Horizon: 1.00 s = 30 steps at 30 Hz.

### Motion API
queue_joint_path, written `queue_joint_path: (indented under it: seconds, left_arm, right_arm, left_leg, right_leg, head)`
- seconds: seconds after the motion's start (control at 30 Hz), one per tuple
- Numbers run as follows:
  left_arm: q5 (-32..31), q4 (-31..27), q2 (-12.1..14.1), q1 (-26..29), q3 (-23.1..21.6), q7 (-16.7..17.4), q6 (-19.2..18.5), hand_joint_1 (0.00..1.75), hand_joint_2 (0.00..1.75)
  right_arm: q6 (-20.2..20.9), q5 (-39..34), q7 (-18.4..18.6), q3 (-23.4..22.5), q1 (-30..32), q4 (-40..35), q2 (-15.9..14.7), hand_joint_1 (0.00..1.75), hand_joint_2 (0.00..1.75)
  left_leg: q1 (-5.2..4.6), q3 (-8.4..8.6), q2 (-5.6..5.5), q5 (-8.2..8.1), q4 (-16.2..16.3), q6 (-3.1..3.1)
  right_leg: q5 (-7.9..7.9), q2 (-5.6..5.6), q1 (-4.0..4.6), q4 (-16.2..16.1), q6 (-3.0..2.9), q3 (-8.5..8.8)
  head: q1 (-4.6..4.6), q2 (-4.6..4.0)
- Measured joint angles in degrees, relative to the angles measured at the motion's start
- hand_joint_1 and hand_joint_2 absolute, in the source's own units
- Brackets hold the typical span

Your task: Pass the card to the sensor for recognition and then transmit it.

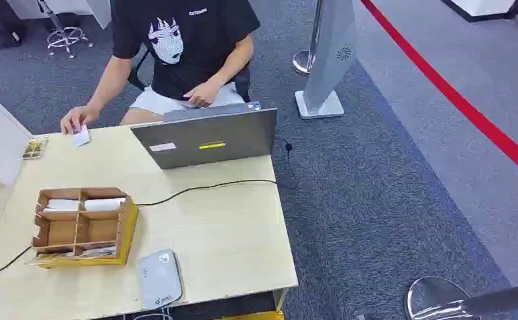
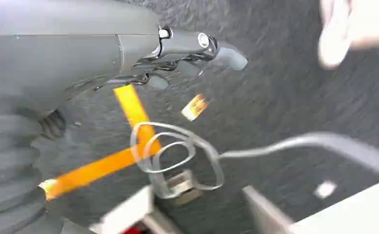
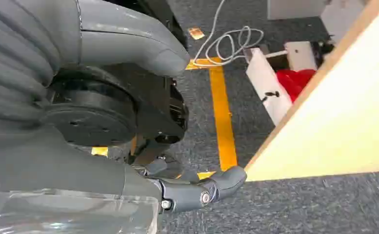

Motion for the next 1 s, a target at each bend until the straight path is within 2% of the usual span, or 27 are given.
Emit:
queue_joint_path:
  seconds: [0.07, 0.2, 0.43, 0.77, 1.0]
  left_arm:
    - [0.89, -1.12, -0.11, 0.11, 0.11, -0.32, 0.06, 0.0, 1.75]
    - [3.54, -7.74, -1.49, 0.48, 0.87, -1.92, 0.06, 0.0, 1.75]
    - [5.81, -19.28, -2.9, 2.84, 0.33, -6.92, -0.57, 0.0, 1.75]
    - [6.47, -36.0, -4.0, 9.02, -7.68, -8.3, 2.12, 0.0, 1.75]
    - [7.52, -50.15, -4.81, 11.43, -16.02, -5.84, -1.42, 0.0, 1.75]
  right_arm:
    - [-0.18, -0.5, 0.39, 0.15, 0.24, -0.41, 0.02, 0.0, 1.75]
    - [-1.23, -2.56, 1.16, 0.77, 1.24, -2.21, 0.31, 0.0, 1.75]
    - [-4.35, -6.64, 2.21, 3.61, 2.88, -4.67, 0.61, 0.0, 1.75]
    - [-6.67, -9.01, 3.13, 5.55, 3.68, -6.27, 0.76, 0.0, 1.75]
    - [-8.15, -9.47, 3.43, 6.21, 3.63, -6.51, 0.79, 0.0, 1.75]
  left_leg:
    - [0.0, 0.0, 0.0, 0.0, 0.0, 0.0]
    - [0.01, -0.01, 0.0, 0.0, 0.0, 0.0]
    - [0.01, 0.0, 0.0, 0.0, 0.0, 0.0]
    - [0.01, 0.02, 0.01, 0.0, 0.0, 0.0]
    - [0.01, 0.06, 0.01, 0.01, 0.0, 0.0]
  right_leg:
    - [0.0, 0.0, 0.0, 0.0, 0.0, 0.0]
    - [0.0, 0.0, 0.01, 0.01, 0.0, 0.01]
    - [-0.01, 0.0, 0.01, 0.01, -0.01, 0.01]
    - [0.0, 0.0, 0.01, 0.01, -0.01, 0.01]
    - [0.0, -0.01, 0.01, 0.0, -0.01, -0.06]
  head:
    - [-0.05, 0.0]
    - [-0.02, 0.0]
    - [-0.02, 0.02]
    - [0.0, 0.0]
    - [-0.02, 0.0]
